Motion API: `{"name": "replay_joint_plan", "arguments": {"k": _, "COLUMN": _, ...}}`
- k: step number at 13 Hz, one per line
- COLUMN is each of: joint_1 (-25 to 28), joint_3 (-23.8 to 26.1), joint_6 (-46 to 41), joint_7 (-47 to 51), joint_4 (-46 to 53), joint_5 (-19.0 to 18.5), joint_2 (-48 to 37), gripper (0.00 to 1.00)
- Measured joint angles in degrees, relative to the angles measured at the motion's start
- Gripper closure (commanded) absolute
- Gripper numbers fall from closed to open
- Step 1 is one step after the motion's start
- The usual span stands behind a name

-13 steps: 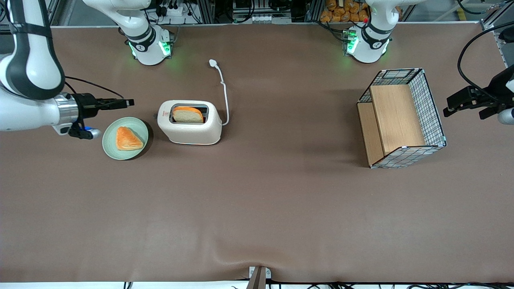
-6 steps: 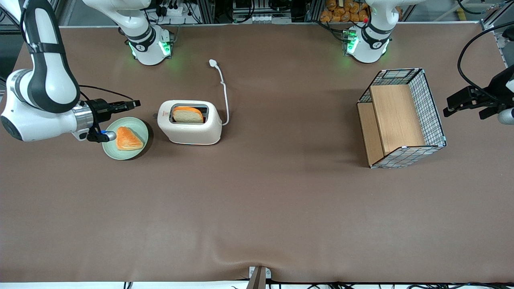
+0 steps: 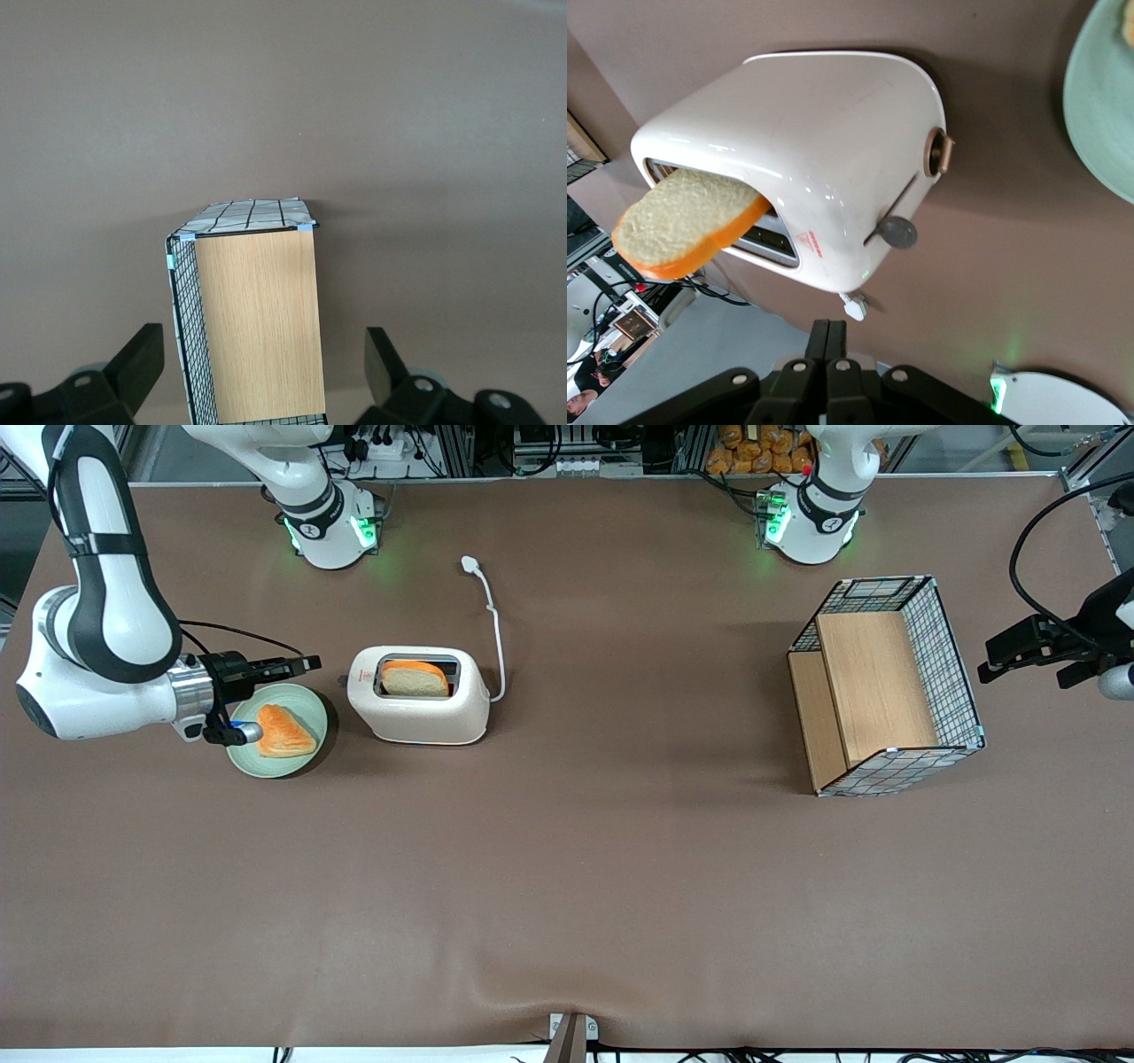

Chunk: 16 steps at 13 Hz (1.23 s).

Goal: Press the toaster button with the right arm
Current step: 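Lower the right gripper onto the lever on the toaster's side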

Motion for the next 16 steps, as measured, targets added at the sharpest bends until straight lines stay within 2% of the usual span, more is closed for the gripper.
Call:
{"name": "replay_joint_plan", "arguments": {"k": 11, "joint_1": -2.8, "joint_3": -0.6, "joint_6": 5.5, "joint_7": -10.9, "joint_4": -7.3, "joint_5": 7.3, "joint_2": 0.6, "gripper": 1.0}}
{"name": "replay_joint_plan", "arguments": {"k": 16, "joint_1": -2.9, "joint_3": -0.6, "joint_6": 6.4, "joint_7": -11.2, "joint_4": -7.4, "joint_5": 8.5, "joint_2": 2.1, "gripper": 1.0}}
